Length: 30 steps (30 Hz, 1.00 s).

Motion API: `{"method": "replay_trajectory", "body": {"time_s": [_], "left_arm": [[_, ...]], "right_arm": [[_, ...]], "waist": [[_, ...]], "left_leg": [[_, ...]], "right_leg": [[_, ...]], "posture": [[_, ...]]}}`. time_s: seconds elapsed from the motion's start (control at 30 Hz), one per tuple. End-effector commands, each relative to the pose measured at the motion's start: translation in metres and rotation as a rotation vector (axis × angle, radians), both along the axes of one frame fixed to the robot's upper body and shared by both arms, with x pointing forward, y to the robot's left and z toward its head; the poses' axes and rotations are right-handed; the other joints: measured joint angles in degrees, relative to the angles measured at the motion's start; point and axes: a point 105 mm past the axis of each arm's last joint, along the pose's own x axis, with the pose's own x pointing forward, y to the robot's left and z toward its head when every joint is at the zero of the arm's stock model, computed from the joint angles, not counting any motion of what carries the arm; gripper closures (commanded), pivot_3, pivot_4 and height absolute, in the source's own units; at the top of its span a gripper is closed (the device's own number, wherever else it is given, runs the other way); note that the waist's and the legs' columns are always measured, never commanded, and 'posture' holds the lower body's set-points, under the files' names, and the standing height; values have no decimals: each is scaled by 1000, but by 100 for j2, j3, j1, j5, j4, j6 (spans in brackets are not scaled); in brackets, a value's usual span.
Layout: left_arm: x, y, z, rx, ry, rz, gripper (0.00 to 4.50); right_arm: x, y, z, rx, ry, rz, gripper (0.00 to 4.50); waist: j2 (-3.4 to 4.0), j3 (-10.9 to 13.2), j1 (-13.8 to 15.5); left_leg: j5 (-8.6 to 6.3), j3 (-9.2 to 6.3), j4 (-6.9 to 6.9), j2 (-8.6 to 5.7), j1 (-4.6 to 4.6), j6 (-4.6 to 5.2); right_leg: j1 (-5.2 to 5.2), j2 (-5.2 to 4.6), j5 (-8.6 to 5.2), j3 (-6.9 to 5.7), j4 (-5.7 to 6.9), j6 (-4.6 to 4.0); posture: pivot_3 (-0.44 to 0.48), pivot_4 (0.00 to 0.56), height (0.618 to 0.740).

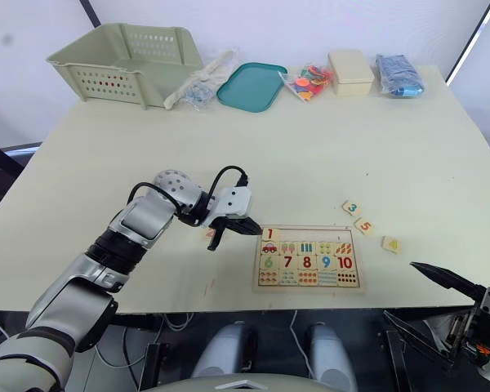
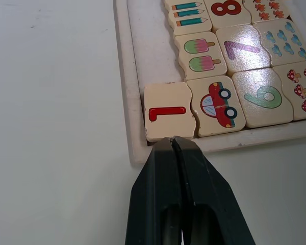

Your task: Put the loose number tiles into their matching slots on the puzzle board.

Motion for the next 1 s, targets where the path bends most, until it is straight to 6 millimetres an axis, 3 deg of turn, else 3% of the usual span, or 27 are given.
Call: {"method": "replay_trajectory", "body": {"time_s": [0.03, 0.77, 1.0], "left_arm": [[-2, -3, 8, -11, -28, -24, 4441], [-9, -5, 4, -4, -16, -39, 4441], [-4, 6, 23, -99, 16, 43, 4441]], "right_arm": [[-2, 2, 6, -4, -33, 6, 0], [1, 3, 7, -5, -36, 18, 0], [0, 5, 7, -1, -36, 22, 0]], "waist": [[0, 0, 0], [0, 0, 0], [1, 0, -5]], "left_leg": [[0, 0, 0, 0, 0, 0], [0, 0, 0, 0, 0, 0], [0, -1, 0, 1, 0, 0]], "right_leg": [[0, 0, 0, 0, 0, 0], [0, 0, 0, 0, 0, 0], [0, 0, 0, -1, 0, 0]], "posture": [[0, 150, 740], [0, 150, 740], [0, 150, 740]]}}
